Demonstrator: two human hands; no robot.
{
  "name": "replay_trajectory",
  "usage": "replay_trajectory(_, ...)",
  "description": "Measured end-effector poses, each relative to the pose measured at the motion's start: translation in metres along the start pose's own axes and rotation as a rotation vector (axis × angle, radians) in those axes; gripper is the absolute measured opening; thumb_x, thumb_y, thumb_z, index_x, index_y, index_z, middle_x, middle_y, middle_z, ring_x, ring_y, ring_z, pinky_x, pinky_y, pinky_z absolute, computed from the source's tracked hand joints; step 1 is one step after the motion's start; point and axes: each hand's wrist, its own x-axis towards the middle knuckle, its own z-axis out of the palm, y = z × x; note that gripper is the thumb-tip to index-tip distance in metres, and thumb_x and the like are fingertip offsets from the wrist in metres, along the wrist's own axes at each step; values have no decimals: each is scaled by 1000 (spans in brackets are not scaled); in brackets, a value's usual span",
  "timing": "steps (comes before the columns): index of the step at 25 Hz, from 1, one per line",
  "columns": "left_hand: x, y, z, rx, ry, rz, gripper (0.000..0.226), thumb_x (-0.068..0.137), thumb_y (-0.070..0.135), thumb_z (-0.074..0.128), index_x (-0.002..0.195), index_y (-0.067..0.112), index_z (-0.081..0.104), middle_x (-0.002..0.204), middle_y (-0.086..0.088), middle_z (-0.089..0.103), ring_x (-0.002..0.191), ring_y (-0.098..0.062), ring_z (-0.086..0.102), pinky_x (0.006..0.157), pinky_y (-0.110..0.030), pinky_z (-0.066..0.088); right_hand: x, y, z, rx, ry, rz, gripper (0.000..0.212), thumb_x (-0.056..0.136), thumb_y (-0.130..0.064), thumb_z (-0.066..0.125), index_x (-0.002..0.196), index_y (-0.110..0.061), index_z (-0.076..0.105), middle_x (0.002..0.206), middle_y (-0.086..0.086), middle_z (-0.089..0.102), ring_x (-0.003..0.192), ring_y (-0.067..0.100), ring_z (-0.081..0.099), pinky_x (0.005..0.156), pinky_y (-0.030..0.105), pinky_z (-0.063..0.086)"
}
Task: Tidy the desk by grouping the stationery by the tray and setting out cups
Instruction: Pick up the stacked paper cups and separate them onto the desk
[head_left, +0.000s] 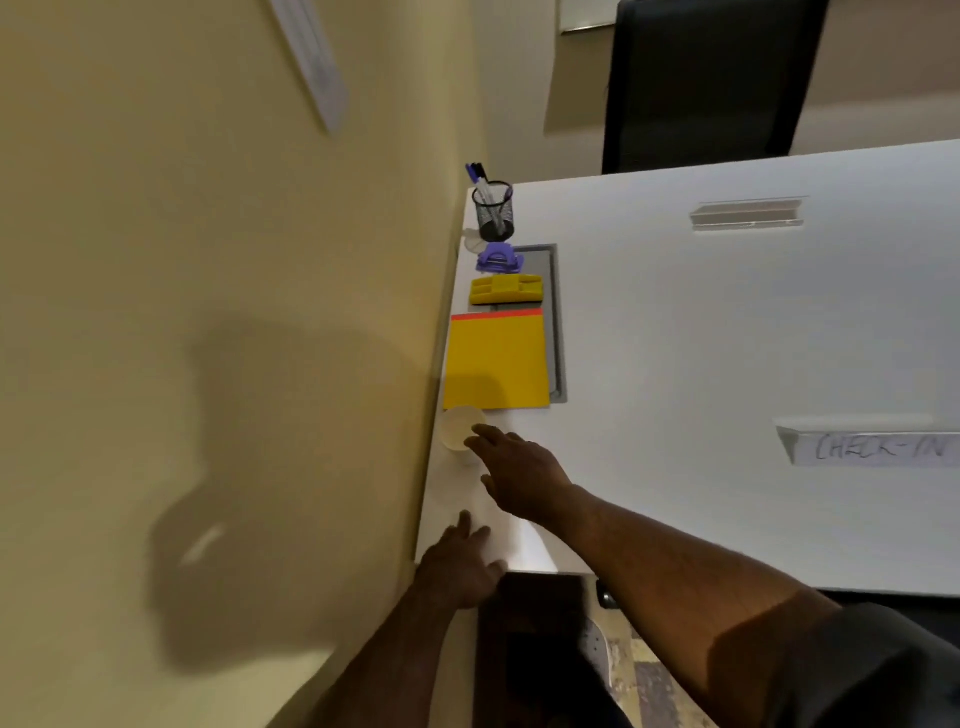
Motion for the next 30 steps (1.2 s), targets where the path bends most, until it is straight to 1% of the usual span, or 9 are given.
replay_trajectory(2, 3, 0, -1, -40, -20, -12, 68, 96, 52, 40, 154, 25, 16, 164, 1, -8, 151, -25, 6, 121, -45, 21, 16, -2, 7, -22, -6, -8, 51, 91, -12, 56, 138, -16, 38, 149, 8, 40, 116, 31, 56, 87, 45, 53)
replay_trajectory(6, 4, -6, 2, -24, -14, 25, 66, 97, 47, 39, 154, 25, 15, 164, -1, -8, 151, -26, 5, 121, -48, 17, 31, 0, 15, -5, 8, 29, 32, 94, -8, 50, 125, -9, 53, 120, 14, 63, 98, 29, 65, 80, 42, 57)
replay_trajectory(11, 6, -16, 1, -82, -30, 54, 60, 101, 34, 37, 155, 21, 13, 164, -1, -10, 152, -24, -1, 122, -41, 16, -1, 8, -2, 297, 90, 212, 28, 97, -20, 49, 121, -10, 59, 117, 15, 66, 105, 33, 65, 90, 42, 54)
replay_trajectory(14, 1, -16, -9, -192, 14, 73, 68, 99, 39, 43, 155, 18, 12, 164, -4, 4, 150, -23, 16, 117, -33, 26, -42, 16, -21, 398, 24, 271, 26, 98, -22, 46, 108, -4, 61, 107, 20, 69, 97, 37, 66, 81, 41, 53)
replay_trajectory(16, -11, 6, -23, -437, 136, 95, 89, 89, 55, 55, 155, 23, 4, 162, -6, 19, 144, -25, 32, 108, -33, 39, -69, 22, -38, 430, -21, 322, 31, 100, -27, 39, 103, -3, 59, 104, 18, 69, 95, 33, 66, 81, 42, 52)
replay_trajectory(18, -25, 42, -41, -585, 343, 218, 110, 72, 71, 62, 154, 31, 1, 161, -1, 21, 143, -24, 33, 111, -42, 37, -93, 29, -60, 480, 16, 387, 31, 101, -27, 36, 94, -5, 57, 101, 16, 70, 92, 28, 68, 75, 34, 50)
replay_trajectory(20, -37, 83, -54, -491, 503, 410, 116, 65, 72, 68, 154, 28, 8, 158, 0, 28, 141, -22, 34, 111, -43, 37, -117, 34, -87, 548, 99, 443, 29, 100, -25, 37, 89, -6, 56, 100, 14, 69, 87, 22, 69, 69, 28, 45)
replay_trajectory(25, -59, 176, -78, -350, 620, 658, 95, 75, 49, 72, 152, 30, 19, 150, 5, 41, 136, -15, 42, 105, -35, 43, -179, 47, -159, 667, 325, 479, 28, 98, -27, 40, 90, -9, 61, 98, 10, 69, 92, 27, 65, 85, 44, 50)
replay_trajectory(30, -95, 269, -106, -412, 693, 909, 71, 73, 50, 66, 135, 46, 32, 129, 18, 54, 117, -7, 55, 86, -27, 49, -238, 73, -231, 616, 483, 417, 26, 99, -29, 42, 96, -18, 65, 104, 6, 70, 96, 24, 65, 90, 42, 52)
